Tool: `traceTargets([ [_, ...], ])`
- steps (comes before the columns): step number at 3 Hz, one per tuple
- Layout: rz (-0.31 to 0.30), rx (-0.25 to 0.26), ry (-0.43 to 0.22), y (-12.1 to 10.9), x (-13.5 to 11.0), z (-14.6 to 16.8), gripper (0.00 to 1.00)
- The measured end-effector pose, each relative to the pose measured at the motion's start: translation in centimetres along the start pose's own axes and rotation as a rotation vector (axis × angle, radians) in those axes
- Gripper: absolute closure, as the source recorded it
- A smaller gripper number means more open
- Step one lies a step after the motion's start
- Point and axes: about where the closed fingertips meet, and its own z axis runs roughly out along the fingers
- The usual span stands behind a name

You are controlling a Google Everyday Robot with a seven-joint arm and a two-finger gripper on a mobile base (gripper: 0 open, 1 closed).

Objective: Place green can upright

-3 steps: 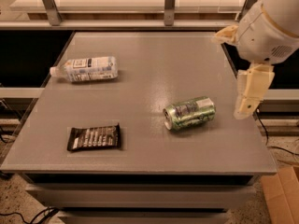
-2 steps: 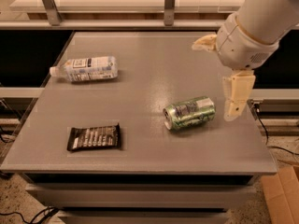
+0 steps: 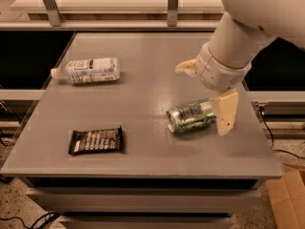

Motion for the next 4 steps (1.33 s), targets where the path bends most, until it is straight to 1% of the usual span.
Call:
traceTargets([
  [1, -0.052, -0.027, 0.024, 0.4, -1.1, 1.8, 0.0],
  [2, -0.068, -0.039, 0.05, 0.6, -2.4, 3.2, 0.0],
  [3, -0.057, -0.042, 0.065, 0.4, -3.3, 4.3, 0.0],
  [4, -0.021, -0.058, 0.084, -0.1, -3.9, 5.2, 0.0],
])
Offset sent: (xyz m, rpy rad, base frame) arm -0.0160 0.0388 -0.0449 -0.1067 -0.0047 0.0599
